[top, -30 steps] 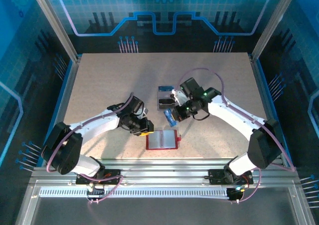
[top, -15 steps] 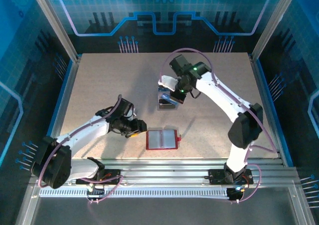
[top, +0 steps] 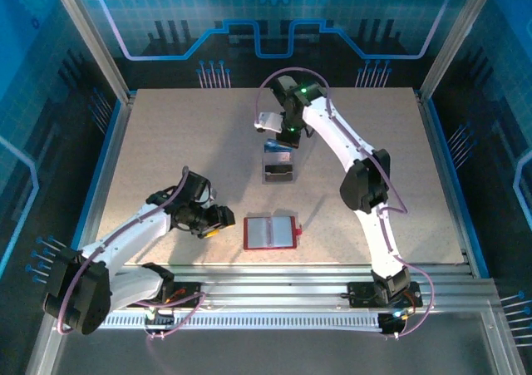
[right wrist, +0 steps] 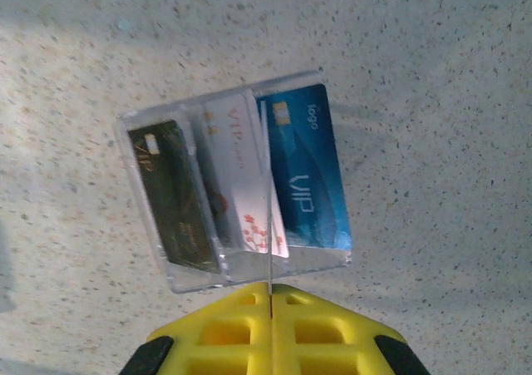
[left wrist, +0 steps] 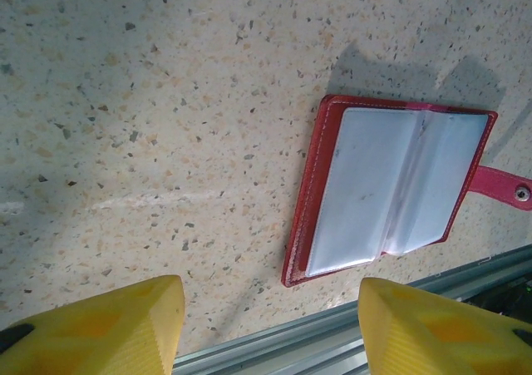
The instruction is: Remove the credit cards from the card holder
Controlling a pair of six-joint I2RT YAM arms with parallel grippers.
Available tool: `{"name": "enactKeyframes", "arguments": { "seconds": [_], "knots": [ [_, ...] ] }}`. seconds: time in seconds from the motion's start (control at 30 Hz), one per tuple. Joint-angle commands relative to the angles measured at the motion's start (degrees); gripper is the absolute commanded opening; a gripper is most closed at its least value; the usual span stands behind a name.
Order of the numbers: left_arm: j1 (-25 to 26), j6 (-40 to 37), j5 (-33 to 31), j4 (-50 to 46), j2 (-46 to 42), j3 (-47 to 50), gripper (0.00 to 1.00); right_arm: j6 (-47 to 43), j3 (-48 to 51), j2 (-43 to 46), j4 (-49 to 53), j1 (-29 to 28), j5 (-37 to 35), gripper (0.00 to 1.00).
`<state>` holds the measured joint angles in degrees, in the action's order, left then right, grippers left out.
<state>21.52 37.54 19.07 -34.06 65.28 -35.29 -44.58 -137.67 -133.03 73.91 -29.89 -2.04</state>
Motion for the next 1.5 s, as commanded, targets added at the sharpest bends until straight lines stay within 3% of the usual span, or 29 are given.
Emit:
{"name": "enactKeyframes", "arguments": {
  "seconds": [0.0,0.7,0.8,1.2,1.37,1.43,1.47],
  "knots": [
    [-0.5,1.3,0.0,-1.1,-0.3,1.3,0.58,-3.9,-3.4,-2.7,1.3,0.6,-1.2,0.0],
    [-0.8,1.1,0.4,-1.9,1.5,0.7,0.58,-9.3,-3.8,-7.3,-3.7,-0.1,-2.9,0.0],
    [-0.9,1.1,0.4,-2.0,1.7,0.7,0.58,-8.9,-3.8,-7.1,-5.2,-0.2,-4.1,0.13],
    [-1.0,0.6,0.3,-1.2,2.7,0.1,0.6,-6.8,0.9,-0.7,-13.3,-0.3,-8.0,0.21],
    [-1.4,-0.4,-1.4,-0.8,3.7,-1.2,0.73,-4.1,7.4,4.3,-16.9,0.0,-9.3,0.31],
    [-1.6,-1.0,-2.6,-0.8,4.2,-2.3,0.97,-2.2,11.5,7.1,-19.4,0.1,-10.2,0.41],
    [-1.6,-1.2,-3.2,-0.8,4.4,-2.7,0.99,-1.3,13.8,8.5,-20.7,0.2,-10.4,0.49]
  ]
}}
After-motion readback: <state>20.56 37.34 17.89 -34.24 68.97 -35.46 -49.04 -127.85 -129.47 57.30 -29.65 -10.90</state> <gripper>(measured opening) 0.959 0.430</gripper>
